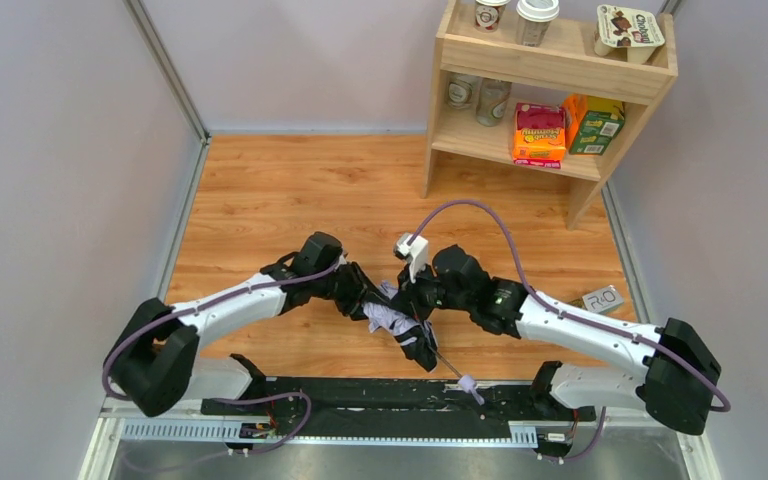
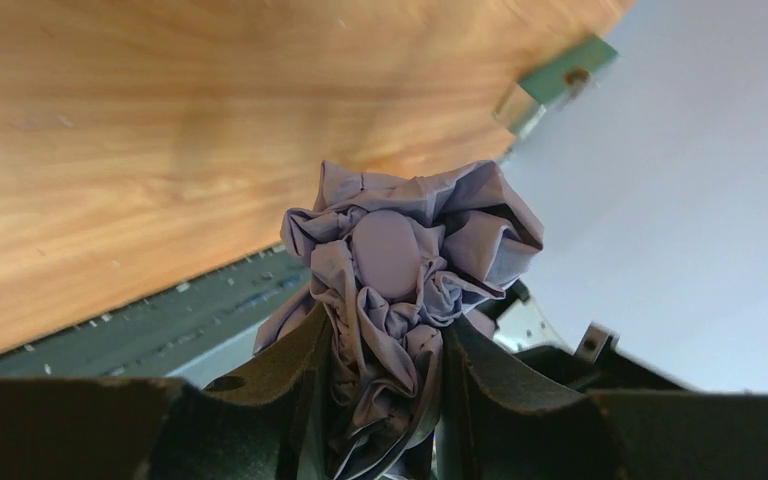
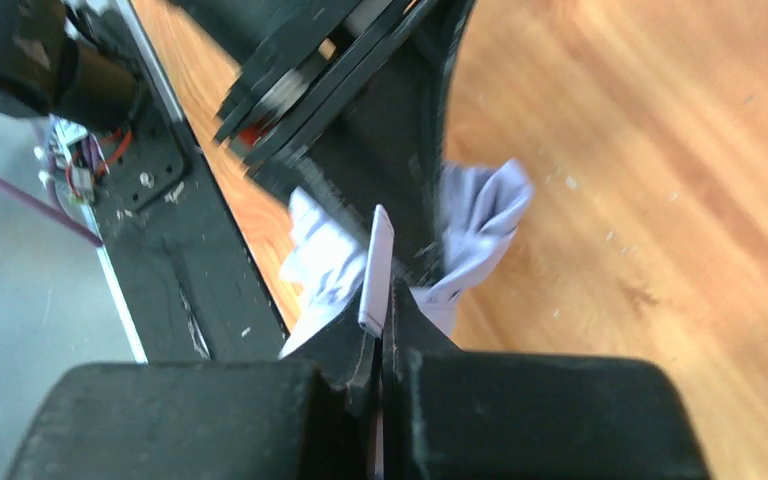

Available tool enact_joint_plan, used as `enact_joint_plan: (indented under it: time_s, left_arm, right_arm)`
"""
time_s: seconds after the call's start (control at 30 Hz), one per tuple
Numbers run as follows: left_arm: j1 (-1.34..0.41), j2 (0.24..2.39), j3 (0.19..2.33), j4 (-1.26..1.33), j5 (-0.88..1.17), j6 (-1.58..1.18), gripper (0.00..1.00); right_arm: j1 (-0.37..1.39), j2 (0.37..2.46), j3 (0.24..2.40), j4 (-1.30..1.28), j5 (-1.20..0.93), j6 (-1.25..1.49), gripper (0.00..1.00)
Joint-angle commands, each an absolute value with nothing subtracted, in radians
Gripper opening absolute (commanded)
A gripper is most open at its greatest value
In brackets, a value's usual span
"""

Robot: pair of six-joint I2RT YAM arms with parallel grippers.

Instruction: Put away the umbrella

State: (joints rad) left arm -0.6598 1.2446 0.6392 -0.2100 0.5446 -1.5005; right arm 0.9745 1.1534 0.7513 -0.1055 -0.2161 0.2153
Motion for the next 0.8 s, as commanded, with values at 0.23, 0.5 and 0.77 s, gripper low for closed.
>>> enact_joint_plan:
  time_s: [0.23, 0.5, 0.77]
  left_arm:
    - [-0.615, 1.496, 0.578, -0.089, 0.245, -1.477, 0.00]
    - [-0.620, 1.531, 0.621, -0.103, 0.248, -1.428, 0.00]
    - [-0.589, 1.601, 0.571, 0.093, 0.381, -1.391, 0.00]
  right_arm:
    - [1.045, 1.115, 0.801, 0.225, -0.241, 0.382, 0.00]
    - [1.052, 1.276, 0.808, 0.199, -0.334, 0.319, 0.00]
    - [1.034, 1.368, 0.764, 0.258, -0.446, 0.345, 0.00]
